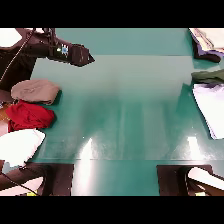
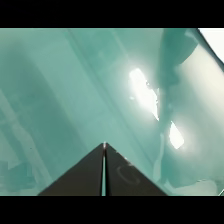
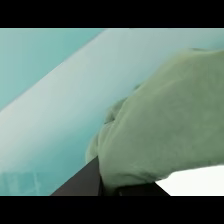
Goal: Fold the shirts.
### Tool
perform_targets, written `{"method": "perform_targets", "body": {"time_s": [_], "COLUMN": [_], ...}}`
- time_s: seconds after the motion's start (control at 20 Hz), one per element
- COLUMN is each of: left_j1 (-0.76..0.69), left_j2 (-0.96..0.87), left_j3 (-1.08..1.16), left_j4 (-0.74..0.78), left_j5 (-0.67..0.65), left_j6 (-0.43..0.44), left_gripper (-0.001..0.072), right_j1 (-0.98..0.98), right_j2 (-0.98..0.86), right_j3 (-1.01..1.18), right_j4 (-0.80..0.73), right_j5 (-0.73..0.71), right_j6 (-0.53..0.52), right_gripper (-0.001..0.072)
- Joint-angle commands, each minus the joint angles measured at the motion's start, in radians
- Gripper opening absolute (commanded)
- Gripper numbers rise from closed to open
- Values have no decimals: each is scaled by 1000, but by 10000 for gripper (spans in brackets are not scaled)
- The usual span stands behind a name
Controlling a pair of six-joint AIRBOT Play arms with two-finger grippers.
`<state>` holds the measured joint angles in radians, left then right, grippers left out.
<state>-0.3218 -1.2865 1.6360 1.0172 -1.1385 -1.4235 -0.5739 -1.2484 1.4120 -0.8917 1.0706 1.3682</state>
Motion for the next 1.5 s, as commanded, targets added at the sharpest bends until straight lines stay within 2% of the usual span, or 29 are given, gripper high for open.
{"method": "perform_targets", "body": {"time_s": [0.0, 0.25, 0.45, 0.5, 0.55, 0.6, 0.65, 0.8, 0.9, 1.1, 1.2, 1.25, 1.35, 1.4, 1.45], "left_j1": [-1, -1, -1, 0, -1, 0, -1, -1, -1, 0, 0, 0, 0, 0, 0], "left_j2": [-1, -1, -1, -1, -1, -1, -1, -1, -1, -1, -1, -1, -1, -1, -1], "left_j3": [0, 0, 0, 0, 0, 0, 0, 0, 0, 0, 0, 0, 0, 0, 0], "left_j4": [1, 1, 1, 1, 1, 1, 1, 1, 1, 0, -1, -1, -1, -1, -1], "left_j5": [-21, -26, -26, -26, -26, -26, -26, -24, -24, -31, -24, -15, 3, 10, 16], "left_j6": [19, 44, 71, 71, 71, 71, 71, 79, 82, 96, 96, 96, 96, 96, 96], "left_gripper": [25, 26, 26, 26, 26, 26, 26, 26, 26, 26, 26, 26, 26, 26, 26], "right_j1": [-42, -180, -259, -275, -289, -304, -320, -347, -309, -97, 63, 148, 298, 360, 419], "right_j2": [77, 207, 268, 277, 282, 283, 283, 283, 283, 283, 283, 283, 282, 282, 282], "right_j3": [-51, -231, -326, -343, -356, -360, -360, -359, -359, -359, -359, -359, -359, -359, -359], "right_j4": [-3, -38, -300, -371, -423, -473, -508, -504, -431, -169, -120, -123, -123, -124, -124], "right_j5": [63, 100, 154, 163, 172, 187, 203, 234, 249, 255, 216, 192, 146, 121, 96], "right_j6": [0, 0, 1, 1, 1, 0, 0, 1, 1, 1, 1, 1, 1, 0, 1], "right_gripper": [17, 17, 29, 156, 375, 527, 537, 536, 536, 524, 521, 473, 187, 71, 19]}}
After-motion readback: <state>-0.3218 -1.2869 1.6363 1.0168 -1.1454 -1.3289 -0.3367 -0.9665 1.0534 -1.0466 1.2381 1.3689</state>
